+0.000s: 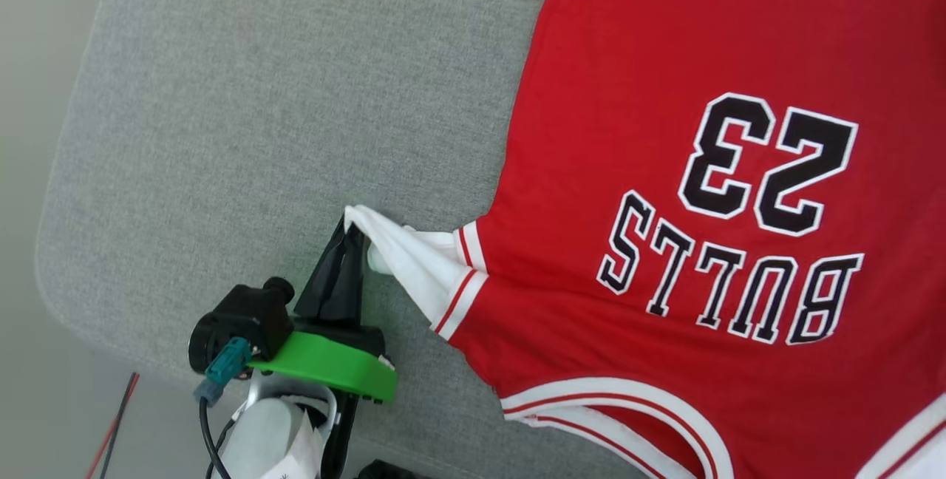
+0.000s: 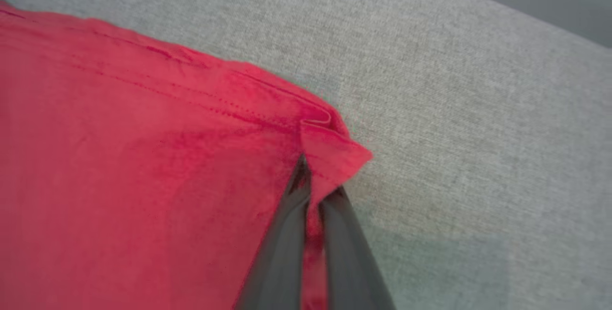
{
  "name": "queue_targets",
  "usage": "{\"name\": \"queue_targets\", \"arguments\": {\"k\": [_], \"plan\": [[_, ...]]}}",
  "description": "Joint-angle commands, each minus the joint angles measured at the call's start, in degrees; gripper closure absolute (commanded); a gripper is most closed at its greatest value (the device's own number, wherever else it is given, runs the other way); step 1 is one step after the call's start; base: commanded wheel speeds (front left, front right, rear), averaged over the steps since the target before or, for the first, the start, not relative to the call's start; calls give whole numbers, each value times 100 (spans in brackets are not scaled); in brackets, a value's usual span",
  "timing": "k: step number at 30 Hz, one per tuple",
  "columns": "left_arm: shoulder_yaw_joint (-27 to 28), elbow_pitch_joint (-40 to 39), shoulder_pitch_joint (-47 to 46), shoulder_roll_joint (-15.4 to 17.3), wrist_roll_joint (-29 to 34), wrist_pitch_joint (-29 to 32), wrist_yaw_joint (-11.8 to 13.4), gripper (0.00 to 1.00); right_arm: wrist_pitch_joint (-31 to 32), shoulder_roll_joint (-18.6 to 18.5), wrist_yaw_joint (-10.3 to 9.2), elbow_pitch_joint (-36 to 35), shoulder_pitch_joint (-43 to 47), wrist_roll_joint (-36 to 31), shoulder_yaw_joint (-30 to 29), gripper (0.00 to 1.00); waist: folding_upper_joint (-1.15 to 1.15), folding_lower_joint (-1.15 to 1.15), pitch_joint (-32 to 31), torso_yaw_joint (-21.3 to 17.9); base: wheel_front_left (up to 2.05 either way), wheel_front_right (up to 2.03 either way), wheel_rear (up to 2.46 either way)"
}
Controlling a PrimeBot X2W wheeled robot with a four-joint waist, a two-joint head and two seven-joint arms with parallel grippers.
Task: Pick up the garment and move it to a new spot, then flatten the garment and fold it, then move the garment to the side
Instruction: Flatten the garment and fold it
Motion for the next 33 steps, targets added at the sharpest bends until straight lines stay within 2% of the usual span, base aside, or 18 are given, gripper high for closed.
{"name": "queue_targets", "arguments": {"k": [1, 7, 8, 11, 16, 21, 26, 33], "plan": [[87, 56, 84, -34, 67, -34, -30, 100, -95, 74, -4, 74, 231, 85, 142, 100, 0, 0, -357, -266, 0, 0, 0], [279, 180, 340, -2, 195, -34, -75, 100, -677, -159, -4, -207, 518, 485, 583, 100, 0, 0, -1028, -535, 0, 0, 0], [371, 203, 499, 32, 230, -34, -89, 100, -866, -416, -4, -544, 852, 770, 839, 100, 0, 0, -1328, -693, 0, 0, 0], [434, 237, 672, 80, 274, -34, -101, 100, -1107, -797, -4, -968, 1283, 1116, 1034, 100, 0, 0, -1607, -838, 0, 0, 0], [494, 289, 916, 147, 335, -34, -108, 100, -1537, -1380, -4, -1699, 2248, 1570, 1060, 100, 0, 0, -1961, -1041, 0, 0, 0], [552, 315, 1113, 223, 369, -34, -97, 100, -1874, -1835, -4, -2417, 3704, 1886, 752, 100, 0, 0, -2236, -1230, 0, 0, 0], [620, 318, 1276, 277, 368, -34, -77, 100, -2067, -1885, -4, -2808, 5080, 1995, 85, 100, 0, 0, -2378, -1423, 0, 0, 0], [669, 322, 1400, 295, 347, -34, -60, 100, -1927, -1323, -4, -3185, 6982, 1943, -937, 100, 0, 0, -2456, -1599, 0, 0, 0]]}}
